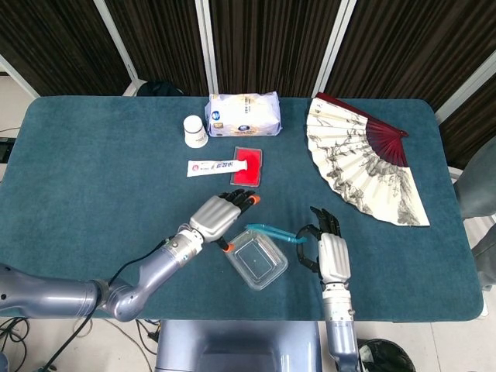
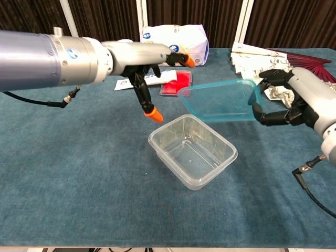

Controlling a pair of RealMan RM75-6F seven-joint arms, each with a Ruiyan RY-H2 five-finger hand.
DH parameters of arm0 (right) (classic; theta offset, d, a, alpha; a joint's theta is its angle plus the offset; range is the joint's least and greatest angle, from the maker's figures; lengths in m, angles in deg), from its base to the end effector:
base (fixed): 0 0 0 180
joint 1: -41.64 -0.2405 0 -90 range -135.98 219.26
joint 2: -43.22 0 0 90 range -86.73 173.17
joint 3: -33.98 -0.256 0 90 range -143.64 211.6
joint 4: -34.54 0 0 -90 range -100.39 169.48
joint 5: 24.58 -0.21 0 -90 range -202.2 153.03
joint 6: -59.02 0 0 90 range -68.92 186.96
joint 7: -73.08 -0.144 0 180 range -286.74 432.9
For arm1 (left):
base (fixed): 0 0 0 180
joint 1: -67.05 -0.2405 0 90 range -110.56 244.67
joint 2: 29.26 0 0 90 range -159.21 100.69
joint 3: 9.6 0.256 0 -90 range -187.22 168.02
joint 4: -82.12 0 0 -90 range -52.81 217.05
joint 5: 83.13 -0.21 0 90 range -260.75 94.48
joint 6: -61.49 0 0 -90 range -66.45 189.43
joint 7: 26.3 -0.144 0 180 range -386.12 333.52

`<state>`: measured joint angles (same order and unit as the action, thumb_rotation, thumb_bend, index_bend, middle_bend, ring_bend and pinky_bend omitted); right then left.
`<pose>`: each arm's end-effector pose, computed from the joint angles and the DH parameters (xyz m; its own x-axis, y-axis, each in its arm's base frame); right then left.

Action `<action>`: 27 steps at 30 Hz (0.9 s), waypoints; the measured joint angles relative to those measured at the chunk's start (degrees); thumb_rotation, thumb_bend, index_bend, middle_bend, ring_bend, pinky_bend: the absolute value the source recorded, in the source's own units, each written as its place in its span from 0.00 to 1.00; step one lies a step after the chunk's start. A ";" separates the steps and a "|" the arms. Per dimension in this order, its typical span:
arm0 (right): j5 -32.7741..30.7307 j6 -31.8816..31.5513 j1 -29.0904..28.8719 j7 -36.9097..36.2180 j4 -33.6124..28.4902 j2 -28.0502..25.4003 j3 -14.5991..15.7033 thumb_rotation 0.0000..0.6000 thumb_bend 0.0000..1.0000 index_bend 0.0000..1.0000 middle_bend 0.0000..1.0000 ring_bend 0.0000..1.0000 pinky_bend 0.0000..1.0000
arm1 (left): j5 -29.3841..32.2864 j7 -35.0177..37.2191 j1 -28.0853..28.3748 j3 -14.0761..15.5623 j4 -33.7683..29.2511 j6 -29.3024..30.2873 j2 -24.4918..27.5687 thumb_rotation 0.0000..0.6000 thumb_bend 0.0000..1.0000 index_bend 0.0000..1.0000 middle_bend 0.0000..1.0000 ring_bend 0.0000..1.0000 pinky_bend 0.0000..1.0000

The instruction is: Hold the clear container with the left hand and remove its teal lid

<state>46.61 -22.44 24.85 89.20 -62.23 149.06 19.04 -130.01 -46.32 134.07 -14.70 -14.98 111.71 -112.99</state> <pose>-0.1472 -0.2438 -0.0195 -0.1741 -0.0182 0.9846 -0.9846 0.0203 -0.1737 -0.0274 0.3412 -0.0264 0.4954 0.3896 0.7764 0.7847 -0.5840 -0.2077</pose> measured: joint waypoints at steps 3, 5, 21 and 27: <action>-0.24 0.13 -0.54 0.28 -0.02 -0.84 -1.56 1.00 0.59 0.58 0.14 0.00 0.00 | -1.78 1.59 -1.97 -0.27 -0.48 1.86 1.43 1.00 0.00 0.00 0.00 0.00 0.18; -0.39 0.29 -1.00 0.64 -0.04 -1.80 -2.80 1.00 0.59 0.58 0.14 0.00 0.00 | -2.34 2.38 -3.18 -0.33 -1.32 2.76 2.62 1.00 0.00 0.00 0.00 0.00 0.18; -7.45 2.59 -1.90 4.06 3.38 -9.71 -8.04 1.00 0.59 0.53 0.14 0.00 0.00 | -16.27 8.71 -15.73 3.92 -10.68 13.38 13.37 1.00 0.00 0.00 0.00 0.00 0.18; -9.91 3.25 -2.46 7.42 4.40 -11.35 -8.39 1.00 0.49 0.00 0.00 0.00 0.00 | -21.78 11.73 -20.79 6.71 -12.11 16.86 16.76 1.00 0.00 0.00 0.00 0.00 0.18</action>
<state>36.70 -19.18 22.39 96.62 -57.83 137.72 10.64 -151.79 -34.58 113.28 -7.98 -27.08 128.56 -96.24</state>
